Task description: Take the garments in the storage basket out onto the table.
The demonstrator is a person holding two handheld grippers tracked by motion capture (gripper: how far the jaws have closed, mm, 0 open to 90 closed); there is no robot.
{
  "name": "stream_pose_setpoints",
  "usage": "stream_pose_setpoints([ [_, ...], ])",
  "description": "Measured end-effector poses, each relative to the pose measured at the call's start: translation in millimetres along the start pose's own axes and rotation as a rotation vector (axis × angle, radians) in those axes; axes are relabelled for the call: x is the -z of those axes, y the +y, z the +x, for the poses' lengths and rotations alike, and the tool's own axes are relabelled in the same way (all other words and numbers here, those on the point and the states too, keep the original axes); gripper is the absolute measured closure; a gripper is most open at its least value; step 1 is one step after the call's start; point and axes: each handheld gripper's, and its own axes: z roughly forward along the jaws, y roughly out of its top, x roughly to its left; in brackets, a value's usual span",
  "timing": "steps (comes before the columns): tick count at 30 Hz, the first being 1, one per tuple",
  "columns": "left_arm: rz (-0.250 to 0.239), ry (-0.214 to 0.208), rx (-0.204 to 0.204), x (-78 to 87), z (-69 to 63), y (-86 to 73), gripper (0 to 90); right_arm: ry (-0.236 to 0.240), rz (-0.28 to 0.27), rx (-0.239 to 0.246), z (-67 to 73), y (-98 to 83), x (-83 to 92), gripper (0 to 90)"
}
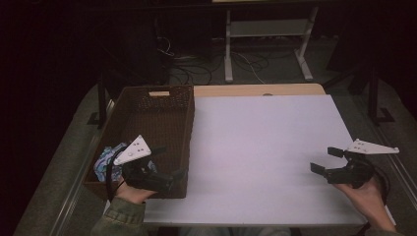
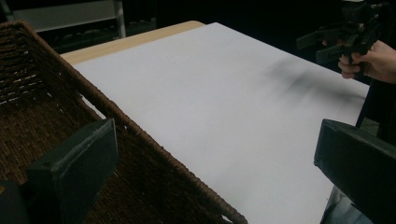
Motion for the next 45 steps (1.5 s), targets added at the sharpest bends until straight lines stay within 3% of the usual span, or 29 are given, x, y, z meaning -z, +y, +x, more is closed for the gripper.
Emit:
stream_pose_setpoints([
  [8, 0.021, 0.005, -0.032, 5.8, -0.5, 9.2, 0.0, -0.029, -0.033, 0.001, -0.9, -1.7, 2.4, 0.0],
  [14, 0.022, 0.021, -0.04, 21.7, 7.9, 20.2, 0.0, -0.029, -0.014, 0.014, -0.1, -2.9, -1.8, 0.0],
  [21, 0.055, 0.044, -0.061, 34.1, 13.8, 30.2, 0.0, -0.035, -0.006, 0.013, -0.2, -3.1, -3.7, 0.0],
  [45, 0.043, 0.086, -0.055, 66.5, 33.7, 44.0, 0.0, -0.02, 0.018, 0.03, 2.2, -3.9, -7.4, 0.0],
])
